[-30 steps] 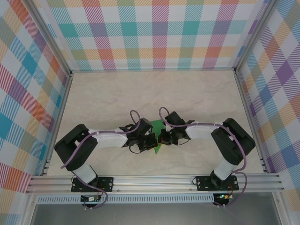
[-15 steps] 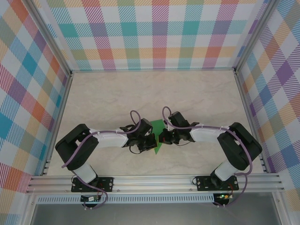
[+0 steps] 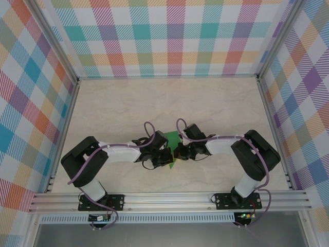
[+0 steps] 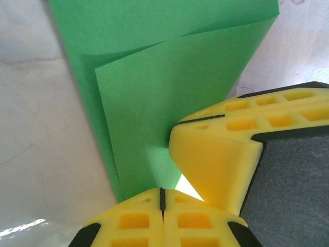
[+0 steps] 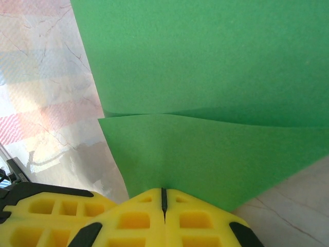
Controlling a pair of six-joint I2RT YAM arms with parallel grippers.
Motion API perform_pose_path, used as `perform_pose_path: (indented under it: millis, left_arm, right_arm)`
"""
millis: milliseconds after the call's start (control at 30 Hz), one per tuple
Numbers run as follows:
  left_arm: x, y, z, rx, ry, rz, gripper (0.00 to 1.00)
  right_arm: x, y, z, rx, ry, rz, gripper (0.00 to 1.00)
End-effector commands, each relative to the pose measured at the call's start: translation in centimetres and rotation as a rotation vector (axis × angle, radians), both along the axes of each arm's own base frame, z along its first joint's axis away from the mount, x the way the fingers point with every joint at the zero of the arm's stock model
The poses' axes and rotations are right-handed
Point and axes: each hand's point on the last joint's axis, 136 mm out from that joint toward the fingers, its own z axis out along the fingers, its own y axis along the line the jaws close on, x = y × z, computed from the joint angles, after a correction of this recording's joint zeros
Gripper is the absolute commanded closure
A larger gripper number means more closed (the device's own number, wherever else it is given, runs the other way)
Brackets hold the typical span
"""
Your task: Fold a paper plane with a square sheet of paper (pick it up from the middle)
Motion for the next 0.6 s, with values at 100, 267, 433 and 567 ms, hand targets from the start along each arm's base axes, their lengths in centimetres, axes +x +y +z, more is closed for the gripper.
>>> perform_pose_path:
  millis: [100, 267, 433, 567]
  left_arm:
    - [-1.4, 0.0, -1.0, 0.014, 0.014, -0.047, 1.00]
    - [-1.8, 0.6, -1.8, 0.046, 0.035, -0.046, 1.00]
    - [-2.2, 1.2, -2.5, 0.075, 0.051, -0.046, 1.00]
    - [-2.3, 1.6, -2.8, 0.101, 0.054, -0.046, 1.00]
  right_arm:
    - [0.0, -0.3, -0.3, -0.001, -0.010, 0.012, 1.00]
    - [0.4, -0.2, 0.9, 0.029, -0.039, 0.010, 1.00]
    - [0.0, -0.5, 1.4, 0.033, -0.051, 0.030, 1.00]
    - [-0.5, -0.5, 0.6, 0.031, -0.025, 0.038, 1.00]
